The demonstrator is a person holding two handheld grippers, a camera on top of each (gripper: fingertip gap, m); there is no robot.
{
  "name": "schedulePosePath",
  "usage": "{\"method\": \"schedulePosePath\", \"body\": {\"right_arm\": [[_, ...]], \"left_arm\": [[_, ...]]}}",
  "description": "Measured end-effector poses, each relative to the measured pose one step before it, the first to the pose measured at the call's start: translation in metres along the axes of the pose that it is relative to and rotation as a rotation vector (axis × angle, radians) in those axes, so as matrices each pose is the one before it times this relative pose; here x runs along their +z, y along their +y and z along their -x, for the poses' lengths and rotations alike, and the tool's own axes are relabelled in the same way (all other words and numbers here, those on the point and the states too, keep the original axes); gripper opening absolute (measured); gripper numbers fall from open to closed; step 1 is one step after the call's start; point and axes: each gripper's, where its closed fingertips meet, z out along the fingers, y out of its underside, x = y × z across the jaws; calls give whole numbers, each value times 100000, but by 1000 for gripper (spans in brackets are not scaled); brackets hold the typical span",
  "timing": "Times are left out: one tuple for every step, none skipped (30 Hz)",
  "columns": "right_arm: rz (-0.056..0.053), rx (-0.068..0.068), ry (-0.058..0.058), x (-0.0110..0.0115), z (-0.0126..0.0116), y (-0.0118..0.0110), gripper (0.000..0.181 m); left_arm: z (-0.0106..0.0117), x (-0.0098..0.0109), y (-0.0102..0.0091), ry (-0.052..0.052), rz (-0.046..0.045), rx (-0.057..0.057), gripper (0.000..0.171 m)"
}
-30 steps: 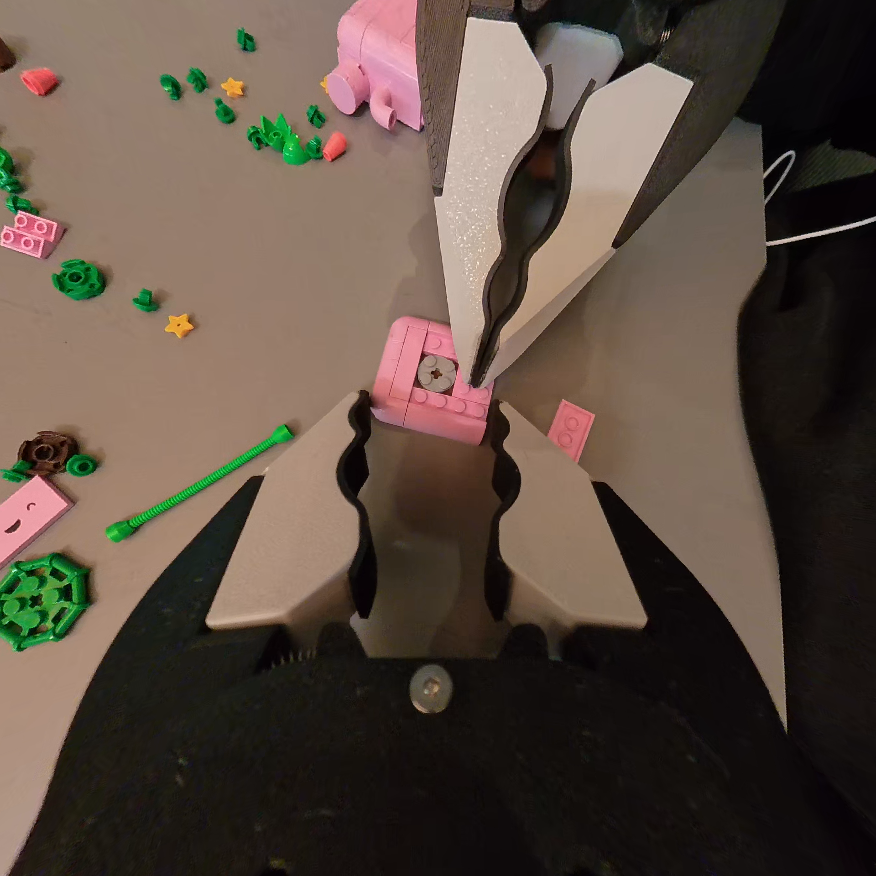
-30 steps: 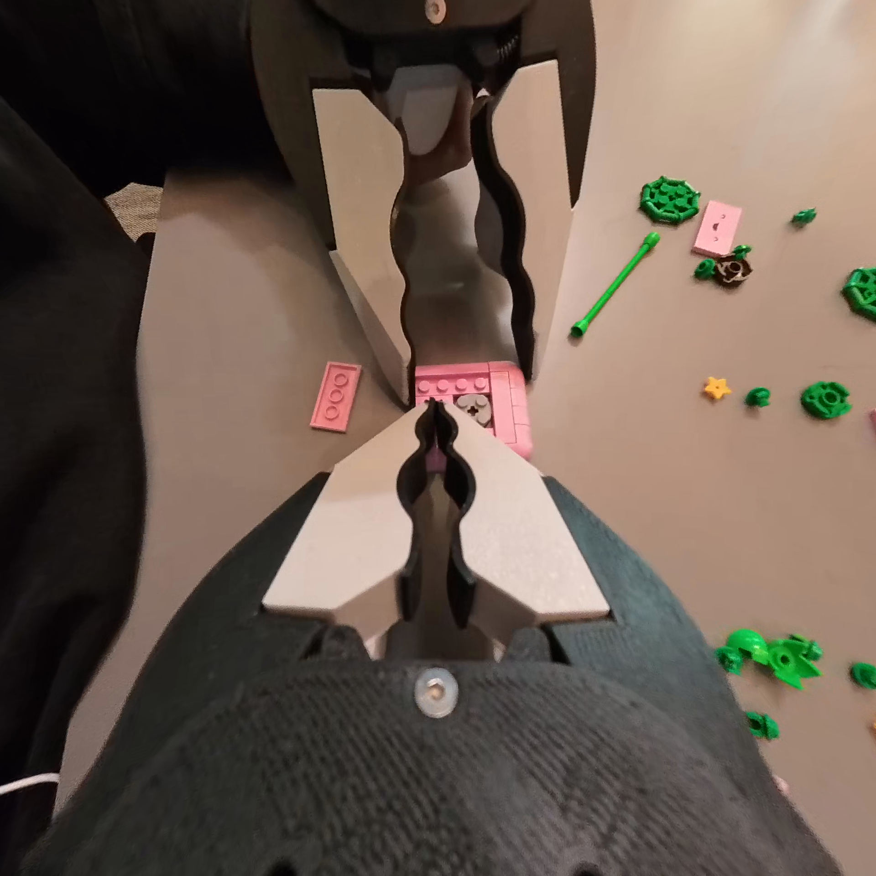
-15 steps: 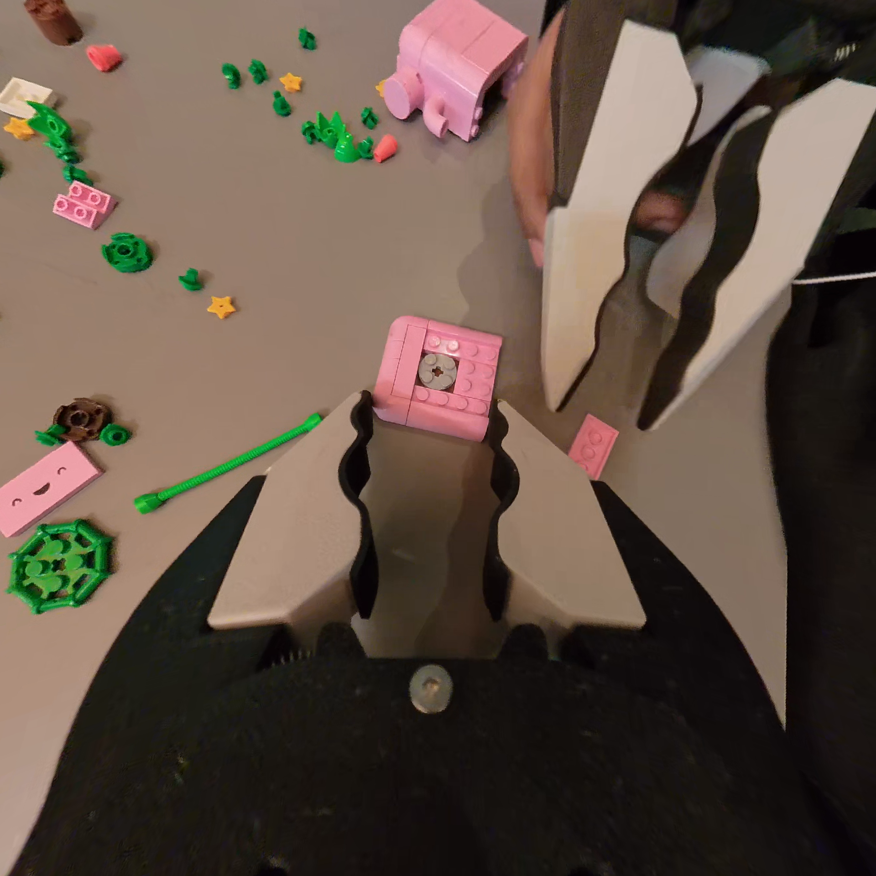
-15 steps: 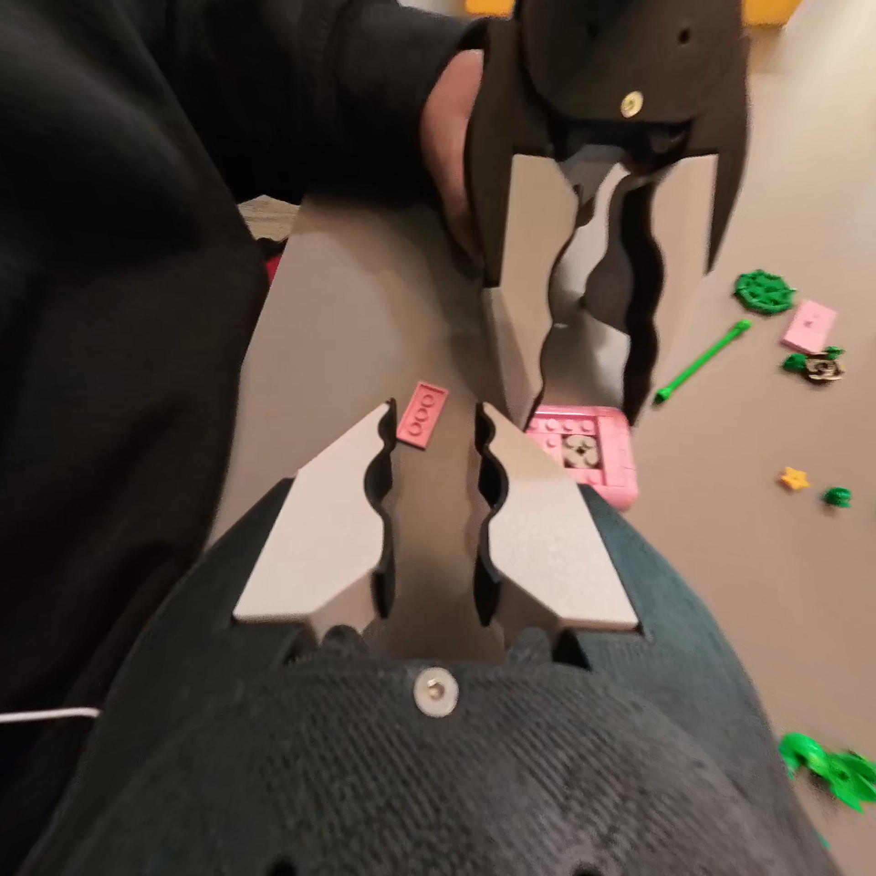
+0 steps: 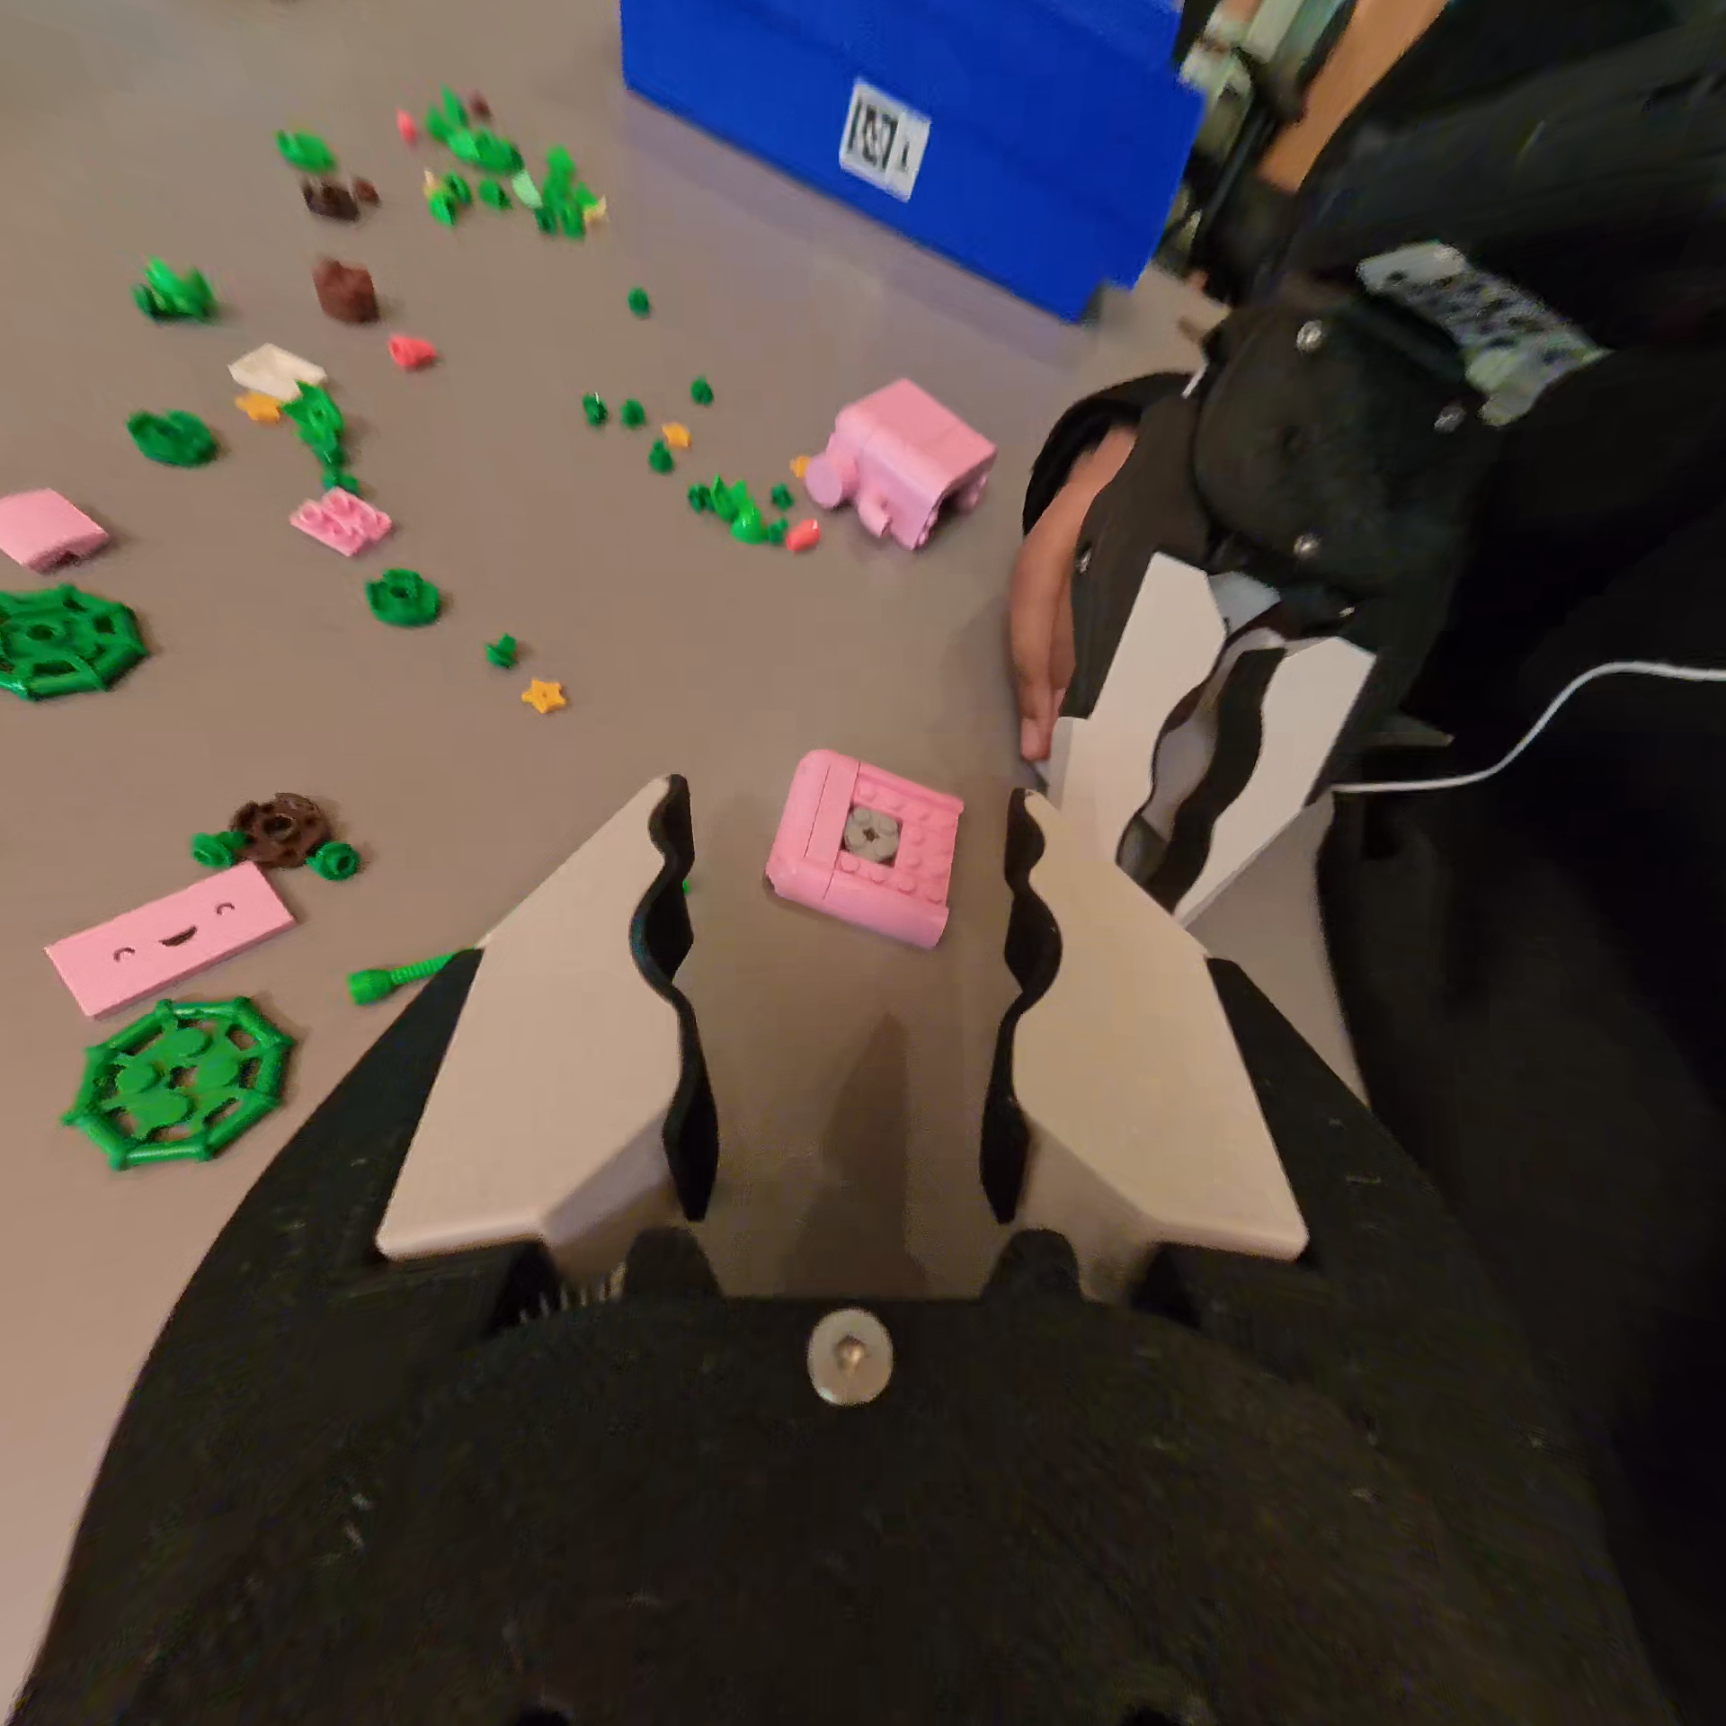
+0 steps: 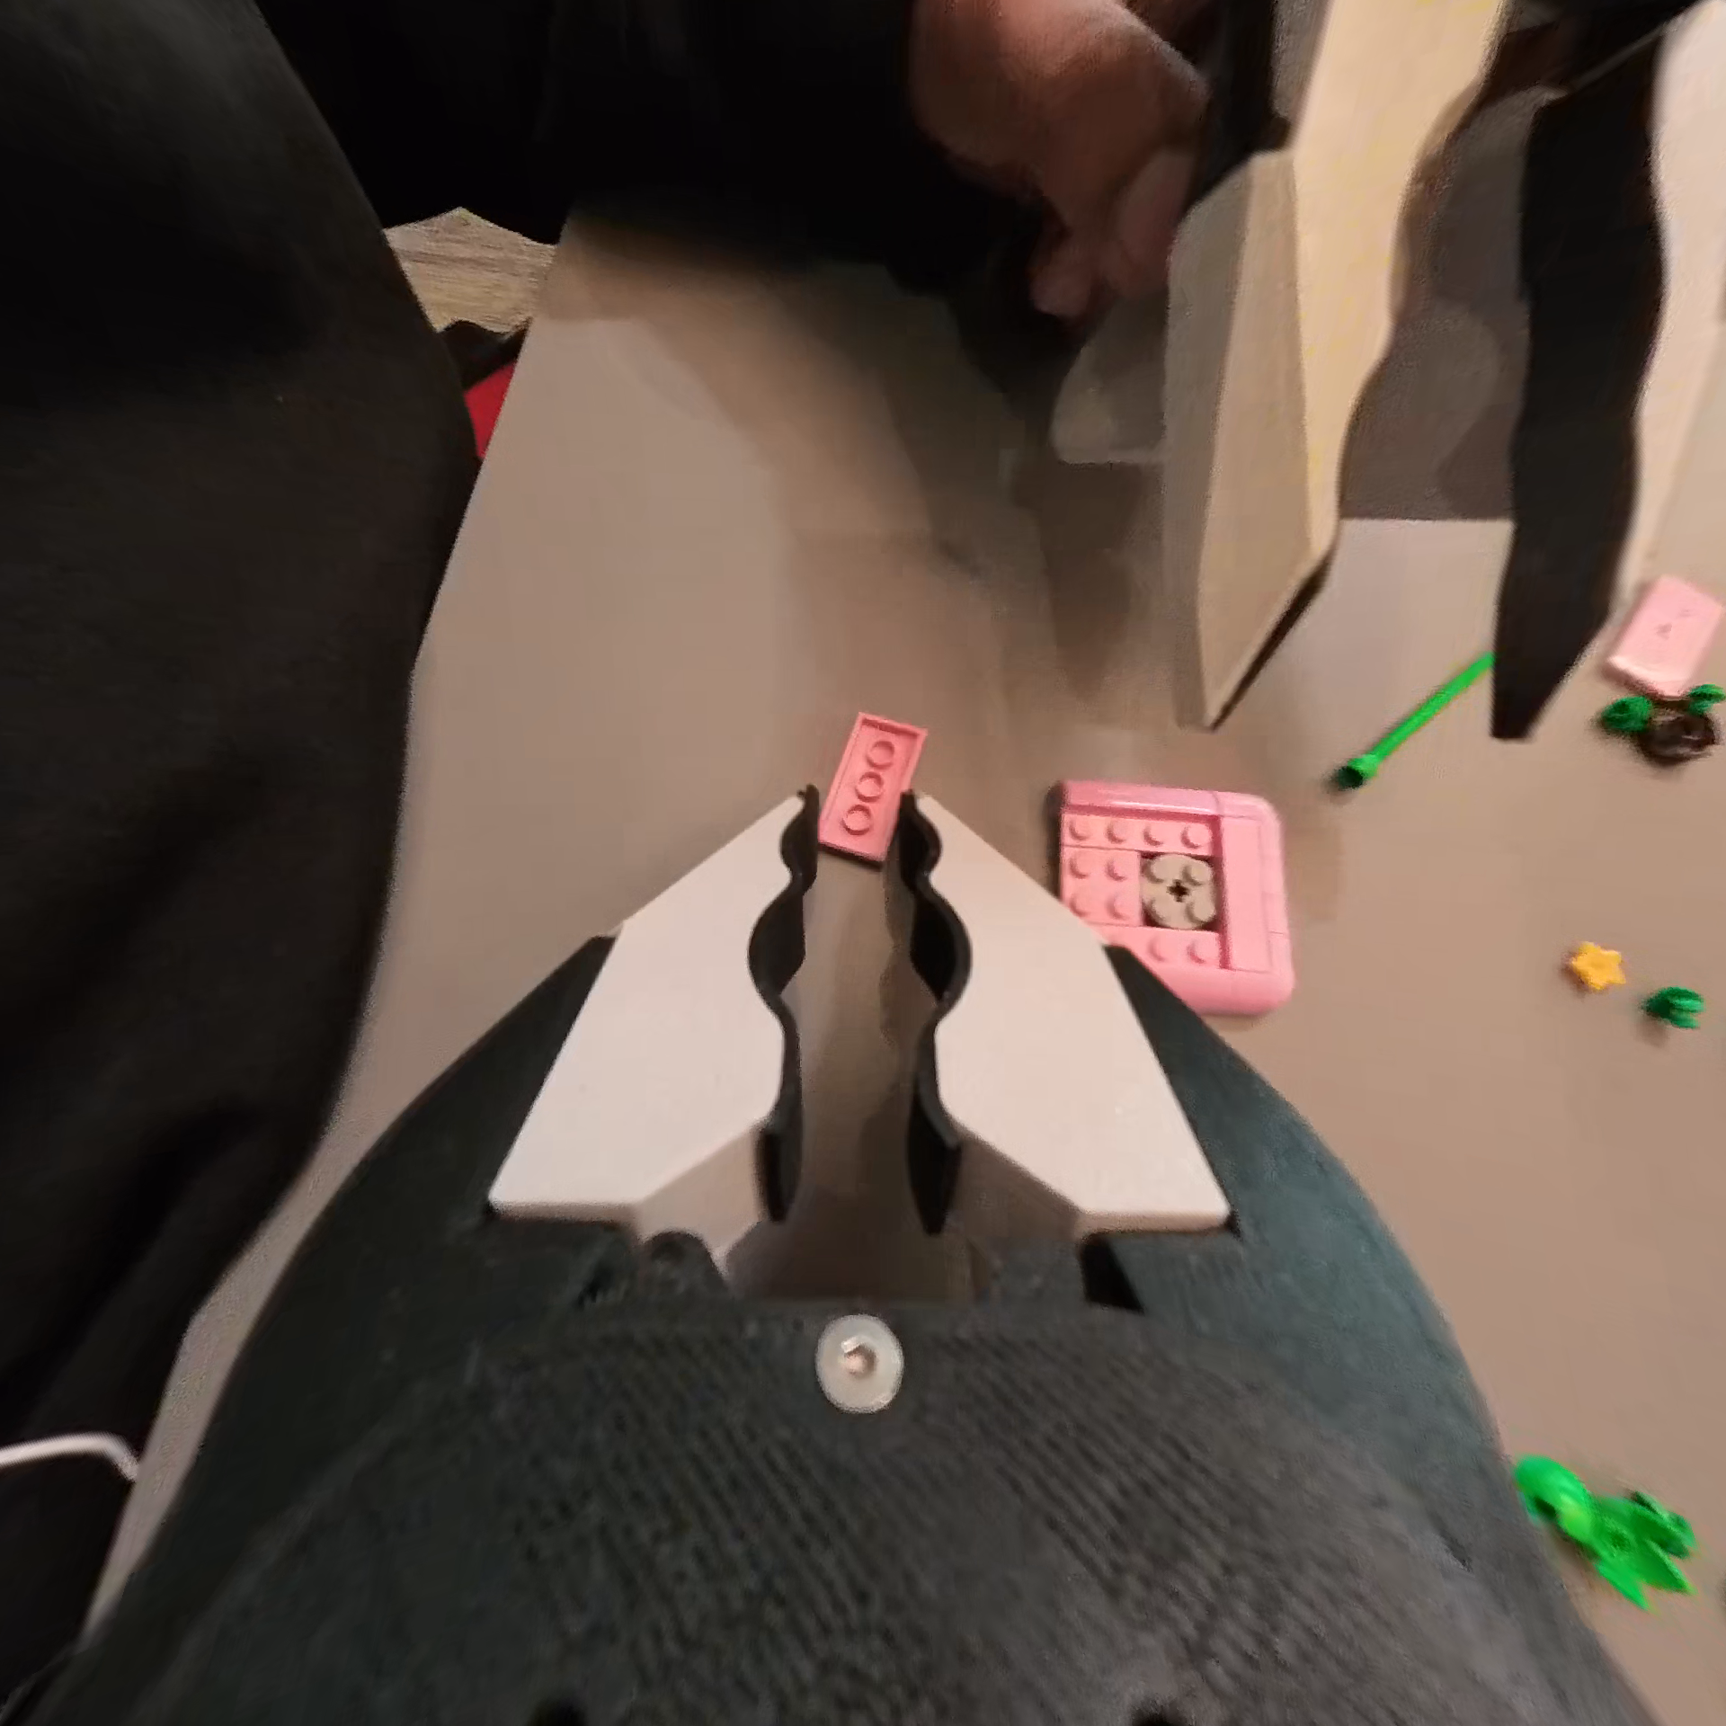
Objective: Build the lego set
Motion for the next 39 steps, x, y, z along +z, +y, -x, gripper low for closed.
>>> {"method": "schedulePosePath", "body": {"right_arm": [[-1222,69,2141,-219,-433,-151,15],[-2126,839,2058,-311,-480,-323,15],[-2955,1096,2703,-419,-617,-439,15],[-3445,1257,2721,-506,-650,-517,15],[-3690,1781,2746,-546,-705,-526,15],[-3738,2444,2551,-555,-741,-531,15],[-3660,3167,1920,-519,-681,-504,15],[-3363,3729,727,-452,-526,-437,15],[-3311,4233,-118,-407,-418,-424,15],[-3628,4824,-1493,-358,-215,-455,15],[-3886,5691,-3437,-308,49,-504,15],[-4097,6306,-4324,-278,181,-551,15],[-4059,6077,-4326,-255,205,-539,15],[-3419,5572,-4276,-198,234,-441,15],[-2415,5155,-4156,-123,259,-285,15],[-1948,4878,-3719,-64,225,-208,15],[-1699,4756,-3573,-24,229,-149,15],[-1090,4891,-3249,11,159,-57,15],[-684,4611,-2601,35,75,6,15],[-541,4121,-2144,48,15,40,15],[-434,3576,-2035,46,36,42,15],[-607,3093,-1861,41,34,13,15],[-407,2625,-1351,41,-12,28,14],[-11,2061,-873,48,-40,68,14],[316,1357,-905,67,11,105,14],[516,945,-654,79,42,114,15],[658,598,-466,87,41,126,14],[747,197,-288,86,47,128,14],[428,-341,416,42,-37,63,15],[-393,-1501,1176,-31,-75,-117,14],[-1125,-3217,2509,-113,-152,-298,15],[-1107,-5059,3344,-149,-156,-325,17],[-1129,-6143,4225,-129,-174,-370,20],[-631,-7113,4612,-101,-152,-323,23],[-765,-8354,5154,-75,-128,-351,29],[-918,-10192,6573,-114,-193,-426,35],[-1167,-13199,8487,-174,-335,-487,40],[530,-15616,9181,-184,-347,-233,43],[3135,-16826,9693,-99,-410,146,42]], "left_arm": [[-46,-222,-415,-78,-3012,811,64],[-93,-138,-339,-261,-2360,1533,64],[14,-96,-261,-1088,-1647,1622,64],[118,-70,-252,-1504,-1649,985,64],[124,-103,-293,-988,-2082,-113,64],[293,-148,-290,-1236,-2192,-1296,64],[229,-207,-303,-424,-2326,-1604,63],[-108,-264,-419,1606,-2720,-1190,63],[-330,-304,-586,2446,-3437,-658,63],[-535,-302,-680,3270,-4072,230,63],[-808,-233,-640,4445,-3827,731,63],[-895,-117,-485,4727,-2749,929,63],[-838,0,-260,4434,-1429,1044,63],[-746,125,-28,3889,-59,1110,63],[-519,201,169,2396,1129,1344,61],[-300,254,305,958,1918,1490,60],[-236,264,361,417,2279,1751,57],[-179,258,348,-12,2199,1841,55],[-79,204,271,-618,1789,1808,52],[-91,159,179,-490,1225,1651,47],[-95,98,117,-118,780,1215,40],[-56,47,81,43,532,696,35],[-24,11,57,116,343,209,29],[-42,-36,18,408,207,-75,20],[43,-61,15,-49,110,-145,12],[52,-63,8,-89,-47,45,9],[-44,-26,-39,415,-304,-165,7],[-33,-10,-9,331,-34,-220,5],[-17,5,65,205,380,-58,4],[64,-6,91,-48,539,-545,4],[31,-13,106,648,435,-1189,0],[87,-15,-12,406,-286,-2325,0],[113,-25,14,384,-206,-1987,0],[198,-29,69,-273,222,-1861,0],[313,-15,108,-942,343,-2082,0],[403,2,131,-1157,374,-2838,0],[447,3,193,-843,626,-4159,0],[525,8,199,-602,320,-5842,0],[344,-1,76,1232,-548,-6985,0]]}}
